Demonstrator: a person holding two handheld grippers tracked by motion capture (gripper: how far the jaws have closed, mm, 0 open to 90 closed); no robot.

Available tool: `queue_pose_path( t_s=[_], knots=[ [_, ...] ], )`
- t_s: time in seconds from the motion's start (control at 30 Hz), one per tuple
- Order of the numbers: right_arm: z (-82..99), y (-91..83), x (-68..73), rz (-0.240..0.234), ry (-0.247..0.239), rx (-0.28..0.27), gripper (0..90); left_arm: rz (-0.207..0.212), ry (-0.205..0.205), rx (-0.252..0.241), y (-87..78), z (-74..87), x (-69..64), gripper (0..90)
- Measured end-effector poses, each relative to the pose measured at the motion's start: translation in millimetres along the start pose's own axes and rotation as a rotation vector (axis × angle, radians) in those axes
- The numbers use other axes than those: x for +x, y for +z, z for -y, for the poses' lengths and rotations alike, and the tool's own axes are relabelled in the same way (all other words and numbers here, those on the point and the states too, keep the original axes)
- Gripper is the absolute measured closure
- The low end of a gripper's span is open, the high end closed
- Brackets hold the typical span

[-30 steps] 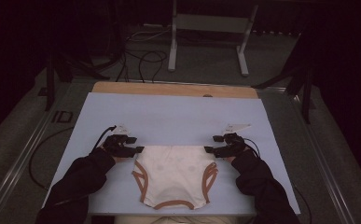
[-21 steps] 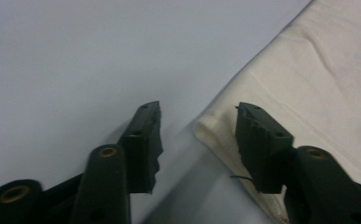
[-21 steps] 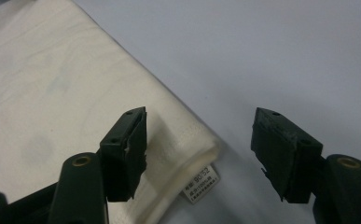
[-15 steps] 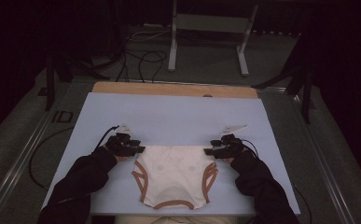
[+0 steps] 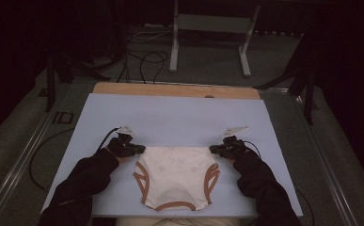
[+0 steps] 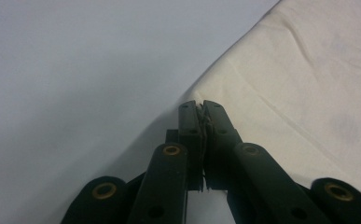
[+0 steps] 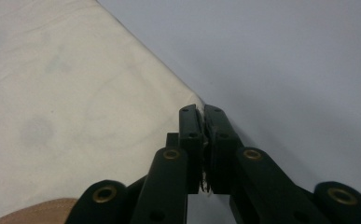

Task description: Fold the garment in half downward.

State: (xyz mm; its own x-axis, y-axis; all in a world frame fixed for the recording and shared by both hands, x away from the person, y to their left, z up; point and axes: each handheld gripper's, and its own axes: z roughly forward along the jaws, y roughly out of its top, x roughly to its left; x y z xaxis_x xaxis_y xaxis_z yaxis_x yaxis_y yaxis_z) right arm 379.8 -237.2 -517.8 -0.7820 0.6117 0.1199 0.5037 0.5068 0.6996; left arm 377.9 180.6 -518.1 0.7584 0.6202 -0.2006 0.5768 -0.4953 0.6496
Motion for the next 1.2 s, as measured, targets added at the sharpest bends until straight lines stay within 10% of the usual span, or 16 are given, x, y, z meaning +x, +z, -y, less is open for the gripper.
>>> queue_pose_path(
  t_s=[1.2],
  knots=[
    [-31.4, -1.7, -24.0, 0.097, 0.016, -0.044, 88.2, -0.083, 0.01, -0.113, -1.3, -33.2, 20.8, 89.3]
  ],
)
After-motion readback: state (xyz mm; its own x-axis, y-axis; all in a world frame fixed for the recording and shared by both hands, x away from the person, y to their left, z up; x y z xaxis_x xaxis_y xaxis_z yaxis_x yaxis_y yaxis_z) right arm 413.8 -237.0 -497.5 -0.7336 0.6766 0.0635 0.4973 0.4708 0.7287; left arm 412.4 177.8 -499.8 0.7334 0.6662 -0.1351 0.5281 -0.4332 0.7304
